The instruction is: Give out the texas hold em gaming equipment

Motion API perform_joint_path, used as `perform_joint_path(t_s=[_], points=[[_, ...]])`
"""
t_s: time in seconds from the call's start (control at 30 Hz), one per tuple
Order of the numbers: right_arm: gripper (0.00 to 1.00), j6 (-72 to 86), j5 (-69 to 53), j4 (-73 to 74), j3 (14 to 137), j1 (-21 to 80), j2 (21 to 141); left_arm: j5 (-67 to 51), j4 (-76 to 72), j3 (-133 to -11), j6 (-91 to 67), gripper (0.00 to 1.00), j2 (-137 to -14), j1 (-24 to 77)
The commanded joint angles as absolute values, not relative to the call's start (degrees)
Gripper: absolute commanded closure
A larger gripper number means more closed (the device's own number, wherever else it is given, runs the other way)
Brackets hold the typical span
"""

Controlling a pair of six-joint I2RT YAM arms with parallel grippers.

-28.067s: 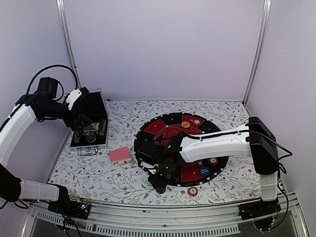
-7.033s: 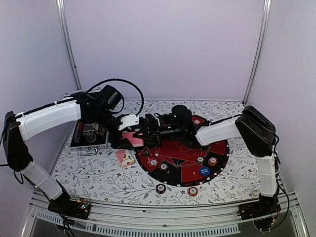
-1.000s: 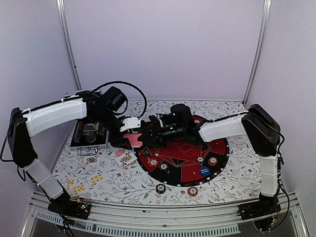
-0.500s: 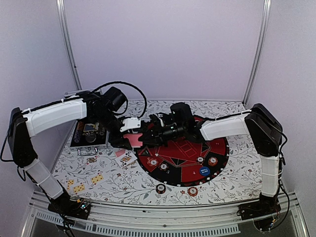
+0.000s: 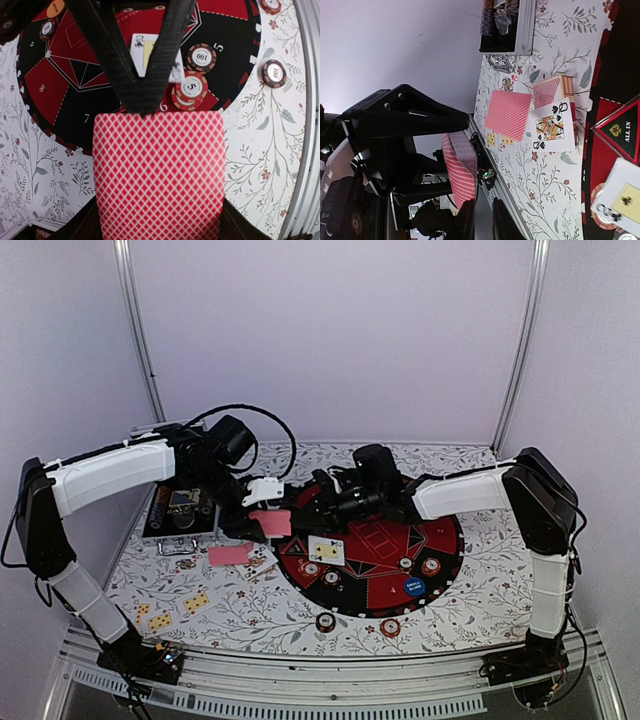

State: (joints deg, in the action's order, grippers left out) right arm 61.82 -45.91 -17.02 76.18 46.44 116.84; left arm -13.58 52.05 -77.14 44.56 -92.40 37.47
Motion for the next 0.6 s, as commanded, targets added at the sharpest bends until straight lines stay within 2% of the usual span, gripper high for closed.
perform_joint_path(t_s=[0.0, 0.17, 0.23, 0.37, 0.57], points=[[0.82, 60.83, -45.05, -14.52, 75.32, 45.58, 115.06, -14.37, 52.65, -78.15, 45.0, 0.49, -91.84, 37.0], [0.8, 61.03, -45.53, -15.12, 75.73, 45.88, 115.6, -14.56, 52.65, -78.24, 44.87, 0.49, -91.93, 37.0], [0.68, 61.29, -45.8, -15.67, 75.91, 46.02, 115.75, -14.5, 52.65, -78.06, 44.85, 0.49, -92.0, 37.0], [0.54, 61.69, -46.39, -16.52, 76.46, 46.54, 116.12, -14.37, 52.78, -78.02, 44.88, 0.49, -92.1, 37.0], [0.48, 62.25, -45.05, -16.3, 74.13, 46.23, 115.14, -14.38, 52.98, -77.97, 44.83, 0.49, -91.98, 37.0]])
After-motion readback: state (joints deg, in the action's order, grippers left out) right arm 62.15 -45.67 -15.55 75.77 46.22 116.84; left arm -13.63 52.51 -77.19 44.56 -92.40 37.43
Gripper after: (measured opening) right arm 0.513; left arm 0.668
